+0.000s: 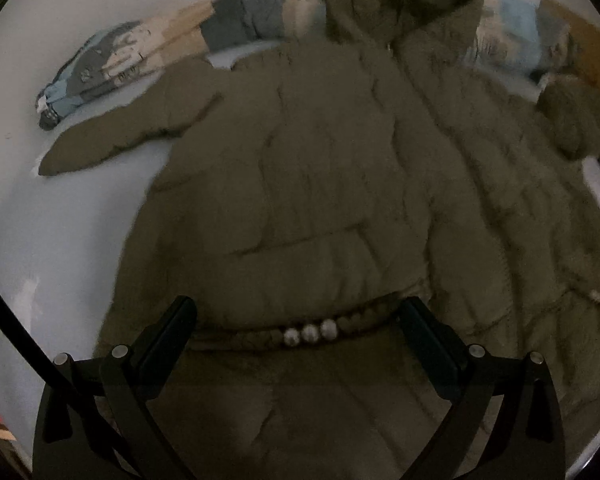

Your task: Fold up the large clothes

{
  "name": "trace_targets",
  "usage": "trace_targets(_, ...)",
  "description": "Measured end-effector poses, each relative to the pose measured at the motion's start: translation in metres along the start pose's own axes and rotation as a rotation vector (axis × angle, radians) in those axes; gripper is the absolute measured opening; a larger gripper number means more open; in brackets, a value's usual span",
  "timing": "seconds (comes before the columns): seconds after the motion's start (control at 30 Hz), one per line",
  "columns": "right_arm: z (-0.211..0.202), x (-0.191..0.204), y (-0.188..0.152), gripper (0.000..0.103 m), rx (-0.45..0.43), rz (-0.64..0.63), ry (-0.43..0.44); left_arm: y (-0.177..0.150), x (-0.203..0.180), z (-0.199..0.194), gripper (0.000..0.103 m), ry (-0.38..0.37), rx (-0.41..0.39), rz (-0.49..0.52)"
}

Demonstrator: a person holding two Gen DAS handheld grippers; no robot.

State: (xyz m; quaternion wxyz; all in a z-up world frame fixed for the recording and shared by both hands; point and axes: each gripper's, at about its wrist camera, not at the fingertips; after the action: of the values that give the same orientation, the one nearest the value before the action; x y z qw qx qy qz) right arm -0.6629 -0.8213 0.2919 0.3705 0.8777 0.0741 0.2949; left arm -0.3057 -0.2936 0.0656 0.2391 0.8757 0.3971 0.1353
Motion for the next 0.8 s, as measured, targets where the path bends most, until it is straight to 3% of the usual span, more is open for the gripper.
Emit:
trace_targets(0.17,-0.039,0.082,-0.006,0.016,0.0,-0.097,0.089,0.01,0.016,-0.034,0.102,0.025,-0.128,-0.025)
trace_targets(0.4,-0.064,0.202,-0.052,0.016,0.041,-0.245,0.21,0.014,0.054,-0.05,0.102,0.014,-0.154,-0.114)
trace_targets(0.67,-0.031,0.309,-0.142,0.016,0.164,-0.369,0.306,0.011,0.092,-0.061,0.102,0.014,-0.168,-0.191)
trace_targets(0.8,0.003,0.352,-0.204,0.016,0.259,-0.43,0.33,0.013,0.106,-0.06,0.102,0.0,-0.157,-0.23)
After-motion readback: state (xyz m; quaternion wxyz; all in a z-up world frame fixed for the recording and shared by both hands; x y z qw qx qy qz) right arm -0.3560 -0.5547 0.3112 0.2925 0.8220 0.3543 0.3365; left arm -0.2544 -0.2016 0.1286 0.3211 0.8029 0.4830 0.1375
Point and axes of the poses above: each gripper's, at about its wrist camera, not at the fingertips, and z roughly the way its jaws point, x to its left, y to its top
